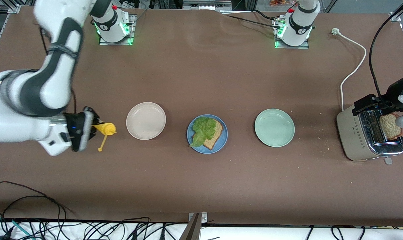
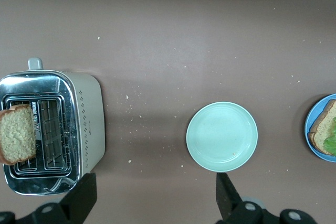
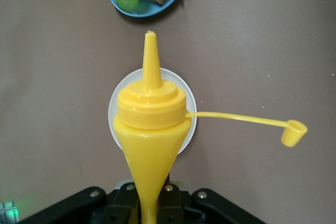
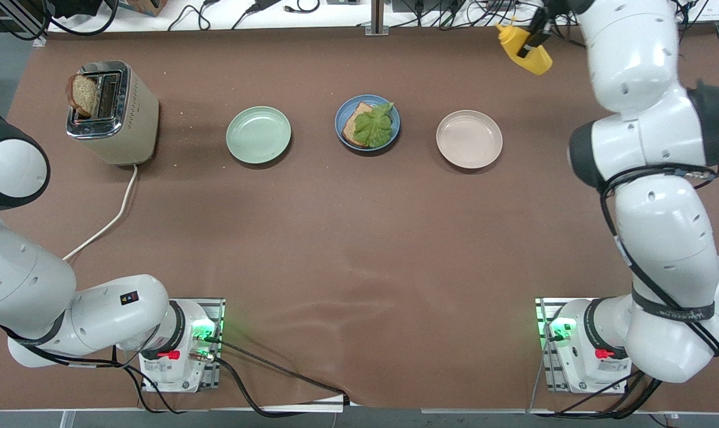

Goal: Make sandwich in blue plate with both arms
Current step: 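Carry the upright bottle with the right gripper toward the blue plate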

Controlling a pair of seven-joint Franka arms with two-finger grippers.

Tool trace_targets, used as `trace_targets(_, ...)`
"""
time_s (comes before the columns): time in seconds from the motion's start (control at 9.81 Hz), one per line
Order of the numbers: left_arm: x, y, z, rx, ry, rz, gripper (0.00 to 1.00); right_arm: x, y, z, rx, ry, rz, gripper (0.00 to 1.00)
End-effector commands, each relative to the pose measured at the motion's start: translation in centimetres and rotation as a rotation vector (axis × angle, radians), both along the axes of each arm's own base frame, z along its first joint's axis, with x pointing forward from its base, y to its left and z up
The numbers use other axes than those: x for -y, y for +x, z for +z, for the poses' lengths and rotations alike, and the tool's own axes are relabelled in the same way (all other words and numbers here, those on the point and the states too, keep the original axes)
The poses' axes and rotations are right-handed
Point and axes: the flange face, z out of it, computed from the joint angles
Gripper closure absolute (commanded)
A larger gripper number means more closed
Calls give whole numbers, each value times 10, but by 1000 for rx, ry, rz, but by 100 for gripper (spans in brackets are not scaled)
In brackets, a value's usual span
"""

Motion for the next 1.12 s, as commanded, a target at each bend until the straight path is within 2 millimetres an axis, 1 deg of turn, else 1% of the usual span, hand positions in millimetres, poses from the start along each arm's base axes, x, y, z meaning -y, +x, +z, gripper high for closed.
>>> trace_targets(0.0, 0, -3, 8, -1, -13, -12, 0, -99, -19, 5, 96, -281, 27, 89)
trace_targets(0.2, 0, -3, 8, -1, -13, -12, 0, -177, -42, -2, 192, -413, 113, 89)
trace_targets(0.31, 0, -3, 8, -1, -13, -12, 0, -209, -56, -9, 219, -468, 133, 89)
trace_targets(0.41, 0, -3, 8, -1, -13, -12, 0, -227, -64, -26, 227, -532, 144, 89)
trace_targets(0.51, 0, -3, 8, -1, -13, -12, 0, -255, -76, -40, 254, -578, 176, 89)
trace_targets(0.61, 0, -3, 8, -1, -13, -12, 0, -278, -88, -46, 303, -638, 196, 89)
trace_targets(0.82, 0, -3, 8, -1, -13, -12, 0, -315, -110, -78, 349, -750, 237, 89)
trace_targets(0.92, 0, -3, 8, -1, -13, -12, 0, -325, -117, -89, 356, -787, 254, 89)
trace_targets(1.02, -1, -3, 8, -1, -13, -10, 0, -331, -122, -96, 359, -804, 255, 89)
